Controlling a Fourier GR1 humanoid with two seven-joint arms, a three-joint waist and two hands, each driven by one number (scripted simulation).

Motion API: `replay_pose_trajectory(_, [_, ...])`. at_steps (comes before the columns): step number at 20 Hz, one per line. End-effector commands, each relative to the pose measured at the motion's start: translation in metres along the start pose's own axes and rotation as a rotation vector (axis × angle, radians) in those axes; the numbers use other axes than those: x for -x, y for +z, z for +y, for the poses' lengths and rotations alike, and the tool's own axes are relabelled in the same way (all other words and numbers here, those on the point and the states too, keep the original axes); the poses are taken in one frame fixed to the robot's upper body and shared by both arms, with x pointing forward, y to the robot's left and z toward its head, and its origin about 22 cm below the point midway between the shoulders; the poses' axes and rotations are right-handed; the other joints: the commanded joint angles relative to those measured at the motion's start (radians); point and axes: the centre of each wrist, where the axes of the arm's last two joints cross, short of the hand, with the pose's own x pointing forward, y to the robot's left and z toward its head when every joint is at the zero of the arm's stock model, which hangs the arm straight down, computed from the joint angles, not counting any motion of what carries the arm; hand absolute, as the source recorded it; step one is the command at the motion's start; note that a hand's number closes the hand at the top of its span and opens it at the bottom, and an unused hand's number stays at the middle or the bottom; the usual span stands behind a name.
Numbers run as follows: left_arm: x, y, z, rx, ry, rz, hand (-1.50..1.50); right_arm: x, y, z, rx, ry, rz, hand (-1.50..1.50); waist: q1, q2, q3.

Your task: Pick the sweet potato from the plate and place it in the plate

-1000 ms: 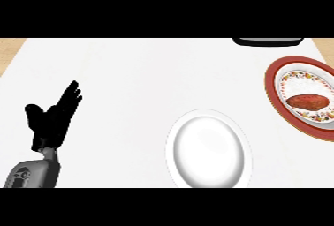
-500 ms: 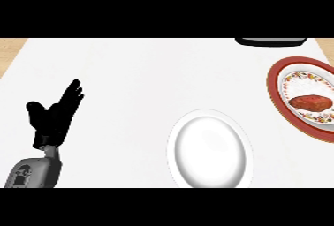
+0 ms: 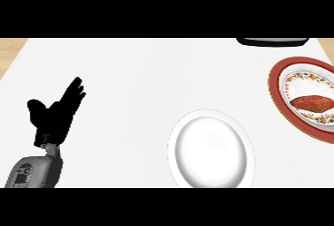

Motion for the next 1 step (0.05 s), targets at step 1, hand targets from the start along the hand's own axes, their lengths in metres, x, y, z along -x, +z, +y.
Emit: replay_pose_trajectory(1, [0.0028,-0.0069,-0.0087,0.009,-0.009,0.003,0.0,0.0013,0.0125,-0.0122,-0.087,-0.058,-0.072,-1.5,-0.001,0.005,0.002])
